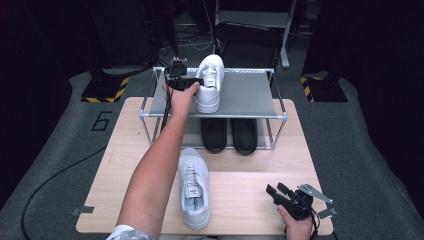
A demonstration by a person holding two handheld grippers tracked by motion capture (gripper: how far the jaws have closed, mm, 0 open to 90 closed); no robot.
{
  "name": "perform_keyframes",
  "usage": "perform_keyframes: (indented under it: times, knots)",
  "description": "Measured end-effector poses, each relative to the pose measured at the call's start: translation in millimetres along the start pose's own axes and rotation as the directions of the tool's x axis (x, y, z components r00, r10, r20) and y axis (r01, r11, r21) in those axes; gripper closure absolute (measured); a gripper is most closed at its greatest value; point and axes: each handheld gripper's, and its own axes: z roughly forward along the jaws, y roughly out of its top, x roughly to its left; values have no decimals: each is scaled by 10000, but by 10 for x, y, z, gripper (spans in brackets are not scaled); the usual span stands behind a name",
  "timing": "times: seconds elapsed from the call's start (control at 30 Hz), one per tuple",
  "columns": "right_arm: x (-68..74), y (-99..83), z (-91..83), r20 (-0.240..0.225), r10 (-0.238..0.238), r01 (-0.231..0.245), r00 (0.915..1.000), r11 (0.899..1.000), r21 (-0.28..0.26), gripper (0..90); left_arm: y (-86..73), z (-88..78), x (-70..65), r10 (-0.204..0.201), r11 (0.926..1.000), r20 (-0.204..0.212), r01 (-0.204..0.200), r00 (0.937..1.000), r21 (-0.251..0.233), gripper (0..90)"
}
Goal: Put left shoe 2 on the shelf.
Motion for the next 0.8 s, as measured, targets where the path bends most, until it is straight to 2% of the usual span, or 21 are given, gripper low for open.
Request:
perform_keyframes:
  times: [0.03,0.1,0.17,0.23,0.47,0.63,0.67,0.8]
  knots:
    - [1,-1,0,0,-7,7,10000,10000,1,408,8,4,8,47,10000,-89,-47,9999,59,403]
    - [5,-1,-2,14,-11,11,10000,10000,4,408,19,-9,11,33,10000,29,-33,10000,-3,389]
    - [7,0,-2,4,-4,4,10000,10000,3,408,40,-38,-7,322,9991,48,-321,9995,-266,389]
    - [5,-1,3,-8,-30,30,10000,10000,21,408,71,-66,-31,570,9982,65,-568,9984,-188,397]
    - [11,-1,0,32,-80,80,10000,10000,35,408,136,-199,-87,599,9972,276,-585,9978,-470,401]
    - [22,4,2,-24,-87,87,10000,9999,59,408,145,-424,-127,914,9929,604,-863,9940,-816,443]
    - [27,4,2,7,-140,140,9999,9999,72,408,129,-517,-126,1040,9914,811,-968,9913,-882,471]
    - [70,1,15,50,-389,389,9992,9991,150,408,65,-755,-107,1379,9859,1042,-1264,9850,-1094,476]
